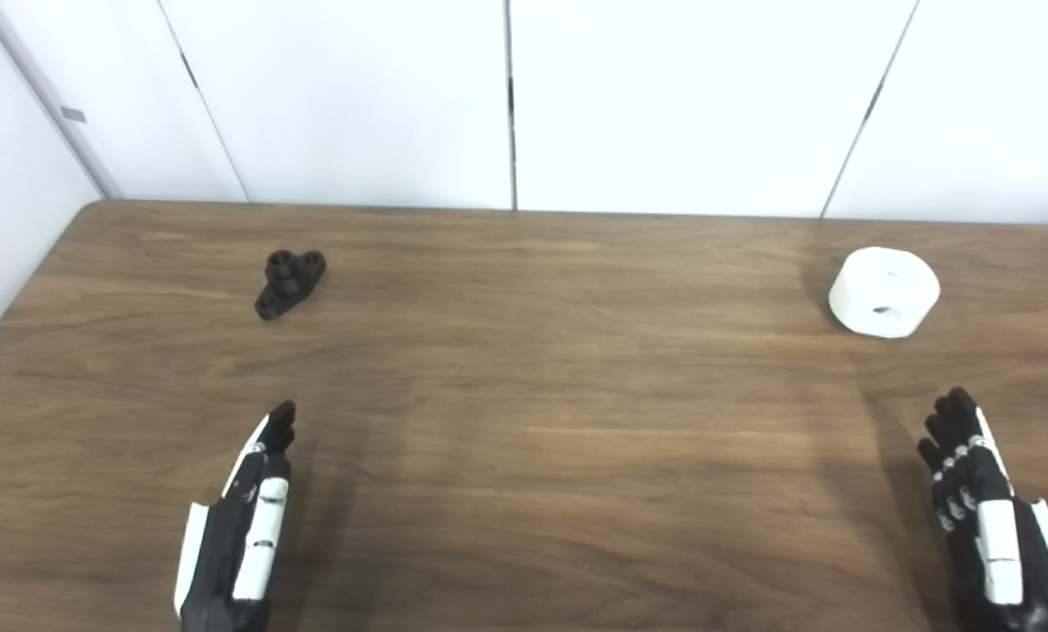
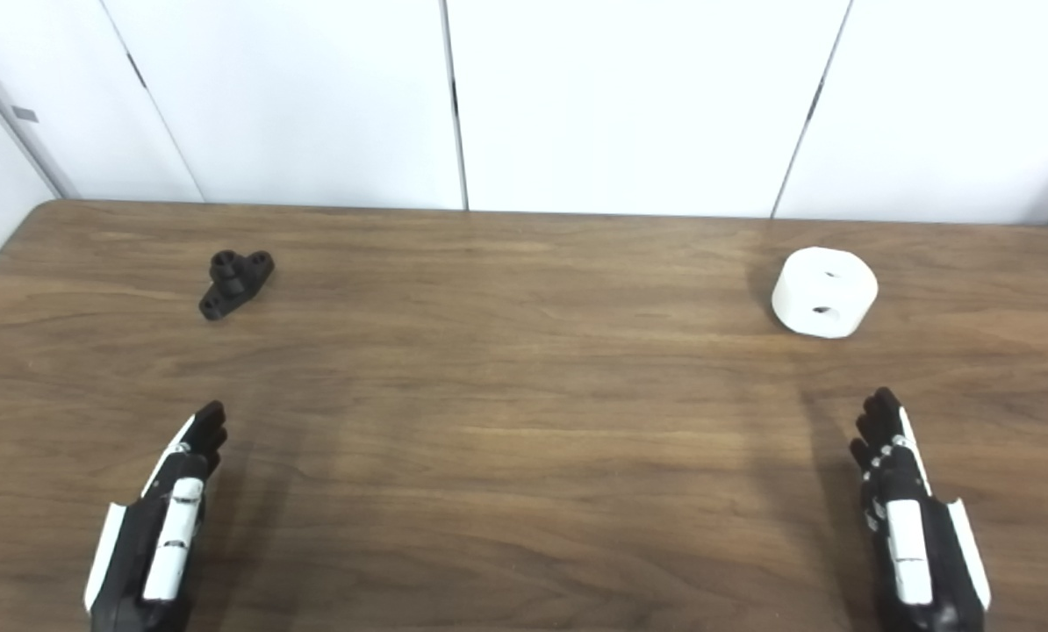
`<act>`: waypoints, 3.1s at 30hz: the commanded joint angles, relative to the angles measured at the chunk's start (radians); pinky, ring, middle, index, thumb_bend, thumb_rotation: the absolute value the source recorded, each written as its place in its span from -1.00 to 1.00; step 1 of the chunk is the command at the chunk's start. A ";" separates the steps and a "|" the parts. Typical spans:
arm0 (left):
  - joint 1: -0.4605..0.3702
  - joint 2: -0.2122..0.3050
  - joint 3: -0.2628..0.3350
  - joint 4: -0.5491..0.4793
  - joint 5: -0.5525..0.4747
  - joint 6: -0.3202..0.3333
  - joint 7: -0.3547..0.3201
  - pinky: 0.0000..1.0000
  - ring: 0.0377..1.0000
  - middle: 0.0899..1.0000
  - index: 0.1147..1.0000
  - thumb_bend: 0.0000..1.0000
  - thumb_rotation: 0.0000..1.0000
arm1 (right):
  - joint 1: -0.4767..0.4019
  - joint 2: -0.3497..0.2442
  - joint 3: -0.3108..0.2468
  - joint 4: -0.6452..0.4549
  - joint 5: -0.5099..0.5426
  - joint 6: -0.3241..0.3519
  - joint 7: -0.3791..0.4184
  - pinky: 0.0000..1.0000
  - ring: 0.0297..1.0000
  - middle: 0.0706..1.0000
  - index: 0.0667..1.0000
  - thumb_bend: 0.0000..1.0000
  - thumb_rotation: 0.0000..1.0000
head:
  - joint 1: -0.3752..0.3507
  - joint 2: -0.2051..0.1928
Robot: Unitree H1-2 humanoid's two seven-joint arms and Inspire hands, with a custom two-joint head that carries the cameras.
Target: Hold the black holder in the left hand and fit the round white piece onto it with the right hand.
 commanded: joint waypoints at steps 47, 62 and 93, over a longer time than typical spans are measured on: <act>-0.005 -0.077 -0.079 0.125 0.133 -0.154 0.079 0.82 0.83 0.81 0.72 -0.40 -0.06 | -0.033 -0.034 -0.016 0.237 0.019 -0.164 0.036 1.00 1.00 1.00 1.00 -0.17 1.00 | 0.247 -0.177; -0.011 -0.068 -0.059 0.077 0.220 -0.101 0.120 0.71 0.80 0.79 0.71 -0.14 -0.71 | -0.041 -0.033 -0.009 0.241 0.075 -0.142 0.074 1.00 1.00 1.00 1.00 -0.06 1.00 | 0.206 -0.166; -0.524 0.120 0.121 0.215 0.693 0.328 0.204 0.68 0.83 0.79 0.65 0.46 -0.28 | -0.003 -0.006 0.003 0.144 0.020 -0.080 0.050 1.00 1.00 1.00 1.00 0.00 0.99 | 0.198 -0.151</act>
